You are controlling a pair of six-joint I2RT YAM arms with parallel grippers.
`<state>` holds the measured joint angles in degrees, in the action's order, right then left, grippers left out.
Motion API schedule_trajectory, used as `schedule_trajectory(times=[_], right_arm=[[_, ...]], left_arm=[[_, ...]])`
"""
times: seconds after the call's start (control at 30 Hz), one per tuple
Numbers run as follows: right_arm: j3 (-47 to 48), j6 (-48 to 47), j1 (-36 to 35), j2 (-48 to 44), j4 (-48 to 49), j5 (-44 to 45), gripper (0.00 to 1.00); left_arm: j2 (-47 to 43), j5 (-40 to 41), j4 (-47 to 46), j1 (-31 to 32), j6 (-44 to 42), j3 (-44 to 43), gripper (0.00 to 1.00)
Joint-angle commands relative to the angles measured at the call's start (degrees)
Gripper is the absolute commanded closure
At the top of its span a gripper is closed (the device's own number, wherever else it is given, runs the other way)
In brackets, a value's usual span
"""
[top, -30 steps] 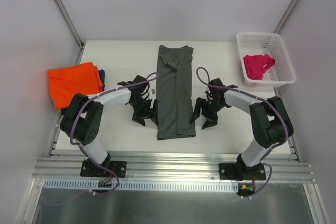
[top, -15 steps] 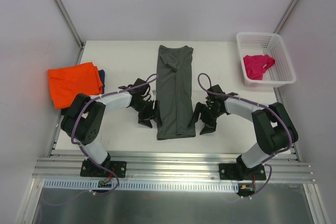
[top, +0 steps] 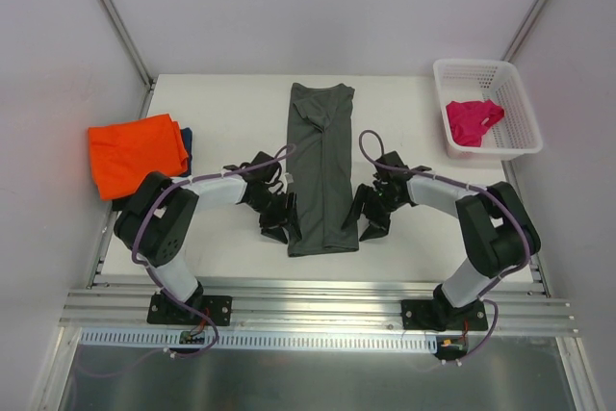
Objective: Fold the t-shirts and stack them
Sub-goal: Grab the bottom of the folded rectangular tshirt with both arms
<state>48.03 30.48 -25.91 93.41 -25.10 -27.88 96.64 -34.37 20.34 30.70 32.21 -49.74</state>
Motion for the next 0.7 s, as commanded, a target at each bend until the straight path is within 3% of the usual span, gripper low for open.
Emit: schedule_trajectory(times=[0.0,0.2,0.53,0.67], right_arm=[[2.77,1.77,-1.68,0.55,1.11,-1.12,0.37],[1.98,1.87,-2.92,0.11,2.78,-2.44,0.49],[-3.81,0.37,-2.83,-4.11,1.28,-1.39,0.46],[-5.49,-0.42,-2.83,-5.07,2.51,-1.92,0.5]], left_arm=[[0.48,-1.84,-0.39,0.5,-0.3,-1.15,0.52],[-0.58,-1.4,-0.39,0.5,-0.3,-0.63,0.58],[-0.93,-1.31,-1.0,0.59,0.84,1.65,0.62],[-0.4,-2.1,-1.53,0.77,1.1,1.84,0.63]])
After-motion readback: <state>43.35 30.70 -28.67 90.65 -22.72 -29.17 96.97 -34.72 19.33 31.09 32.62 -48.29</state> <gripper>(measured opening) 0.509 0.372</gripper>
